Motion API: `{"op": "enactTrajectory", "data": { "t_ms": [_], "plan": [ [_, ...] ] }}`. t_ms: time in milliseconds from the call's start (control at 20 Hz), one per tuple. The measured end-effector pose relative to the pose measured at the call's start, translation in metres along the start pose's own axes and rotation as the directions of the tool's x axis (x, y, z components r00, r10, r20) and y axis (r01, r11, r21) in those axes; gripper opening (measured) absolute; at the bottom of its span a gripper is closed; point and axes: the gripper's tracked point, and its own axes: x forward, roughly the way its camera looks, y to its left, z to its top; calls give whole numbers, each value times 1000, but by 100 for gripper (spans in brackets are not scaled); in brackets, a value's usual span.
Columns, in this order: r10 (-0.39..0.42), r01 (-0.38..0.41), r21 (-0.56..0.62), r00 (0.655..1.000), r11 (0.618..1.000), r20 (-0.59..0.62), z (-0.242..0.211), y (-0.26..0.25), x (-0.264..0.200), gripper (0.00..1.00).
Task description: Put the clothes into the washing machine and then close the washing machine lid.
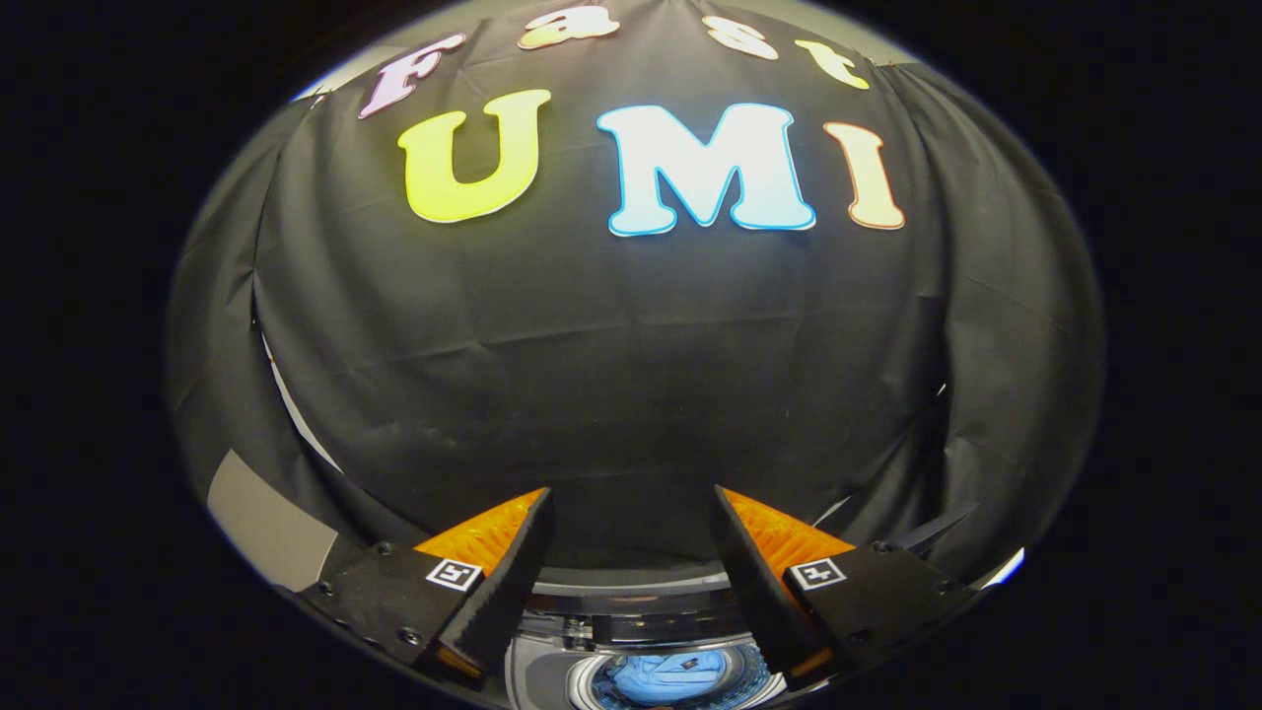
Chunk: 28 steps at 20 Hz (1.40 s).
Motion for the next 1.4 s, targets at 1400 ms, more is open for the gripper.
{"op": "enactTrajectory", "data": {
  "t_ms": [1400],
  "plan": [
    [33,-24,-96,995,995,90,-38,4,-40,98]
  ]
}}
